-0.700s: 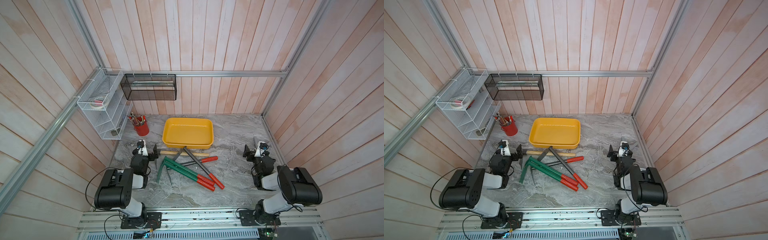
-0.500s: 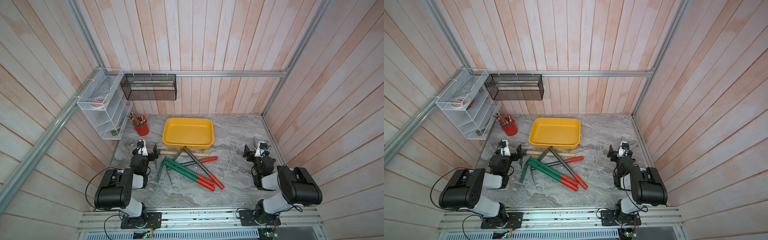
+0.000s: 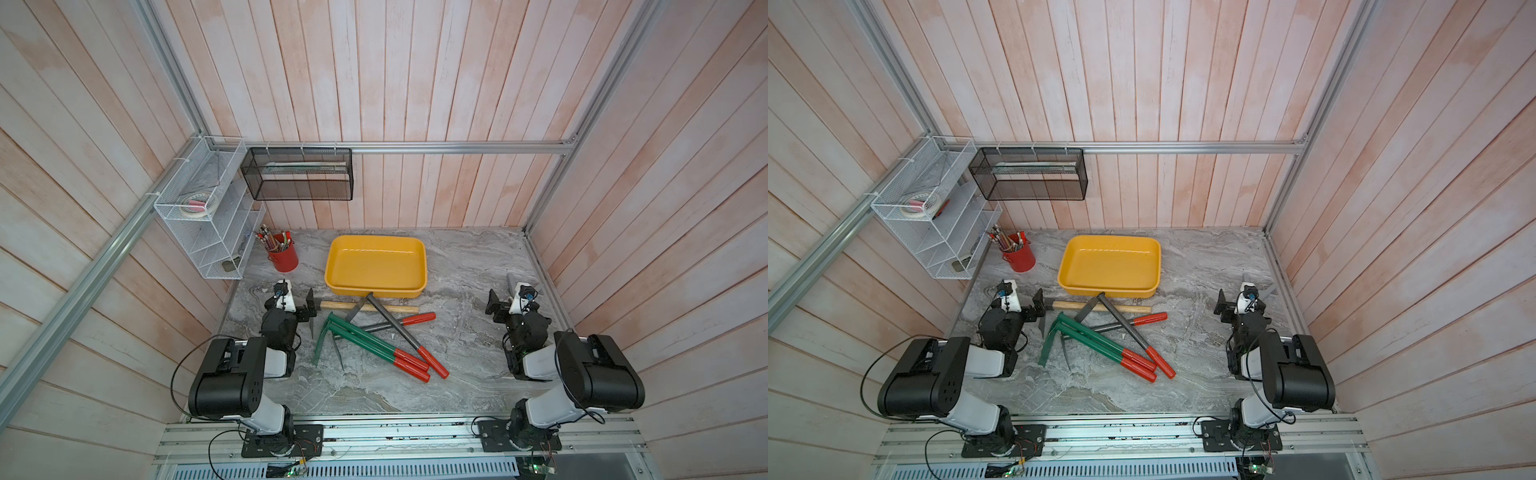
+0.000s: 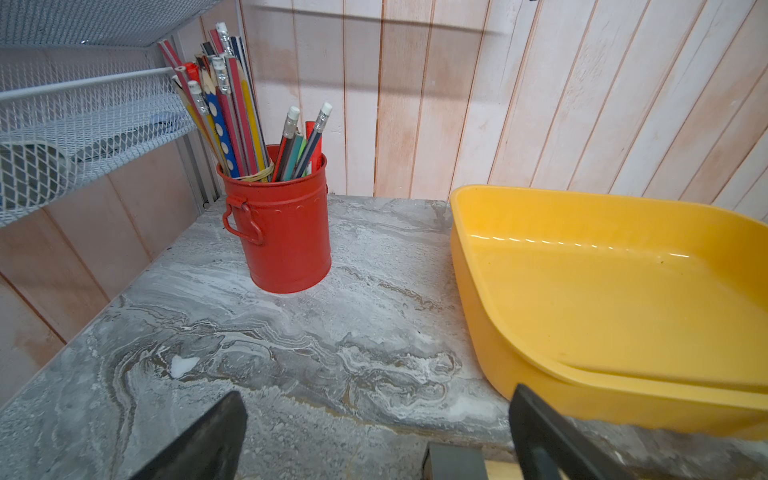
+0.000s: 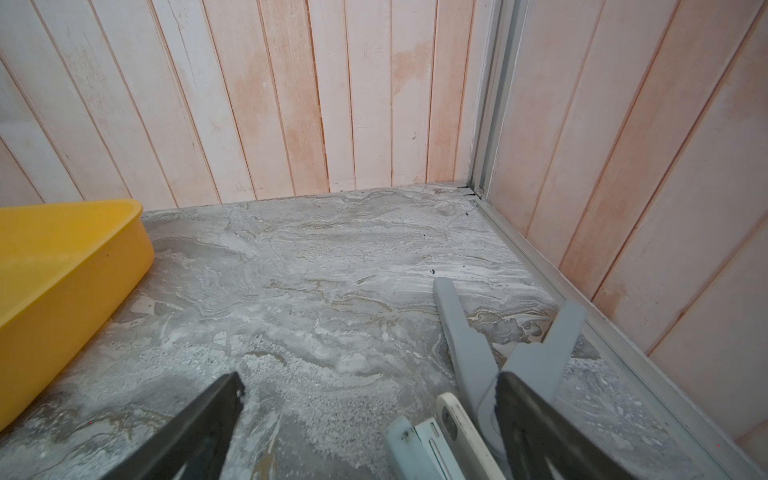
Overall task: Put the small hoe into the storage box
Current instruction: Pick up the hoe from the center of the board.
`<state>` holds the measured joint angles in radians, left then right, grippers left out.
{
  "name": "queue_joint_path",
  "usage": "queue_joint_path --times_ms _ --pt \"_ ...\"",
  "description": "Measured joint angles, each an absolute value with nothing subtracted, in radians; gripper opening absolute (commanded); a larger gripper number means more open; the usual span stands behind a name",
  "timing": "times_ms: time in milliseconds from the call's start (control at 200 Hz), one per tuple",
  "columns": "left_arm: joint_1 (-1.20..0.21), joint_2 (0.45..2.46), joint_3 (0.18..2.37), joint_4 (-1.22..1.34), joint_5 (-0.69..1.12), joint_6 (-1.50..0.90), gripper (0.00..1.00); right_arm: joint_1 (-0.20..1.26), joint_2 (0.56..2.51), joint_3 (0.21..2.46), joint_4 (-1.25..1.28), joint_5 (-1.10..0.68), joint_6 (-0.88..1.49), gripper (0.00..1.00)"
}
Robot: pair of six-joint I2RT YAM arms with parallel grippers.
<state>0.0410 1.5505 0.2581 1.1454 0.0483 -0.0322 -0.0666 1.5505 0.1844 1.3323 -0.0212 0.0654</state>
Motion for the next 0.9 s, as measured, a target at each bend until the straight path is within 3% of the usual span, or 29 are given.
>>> queue_joint_path --times_ms 355,485,715,900 --pt "0.055 1.551 0.258 1.145 0.072 -0.033 1.0 -0.067 1.551 0.185 1.332 -0.022 0.065 0.95" --pt "0.056 1.541 0.26 1.129 0.062 -0.04 0.95 -0.066 1.531 0.198 1.302 -0.022 0.059 0.92" --pt "0.056 1.37 0.281 1.006 -0.022 -0.062 0.94 -0.019 1.261 0.289 1.039 -0.039 0.055 0.87" --pt "0.056 1.209 0.336 0.897 -0.034 -0.136 0.91 0.194 1.219 0.521 0.731 -0.084 -0.001 0.82"
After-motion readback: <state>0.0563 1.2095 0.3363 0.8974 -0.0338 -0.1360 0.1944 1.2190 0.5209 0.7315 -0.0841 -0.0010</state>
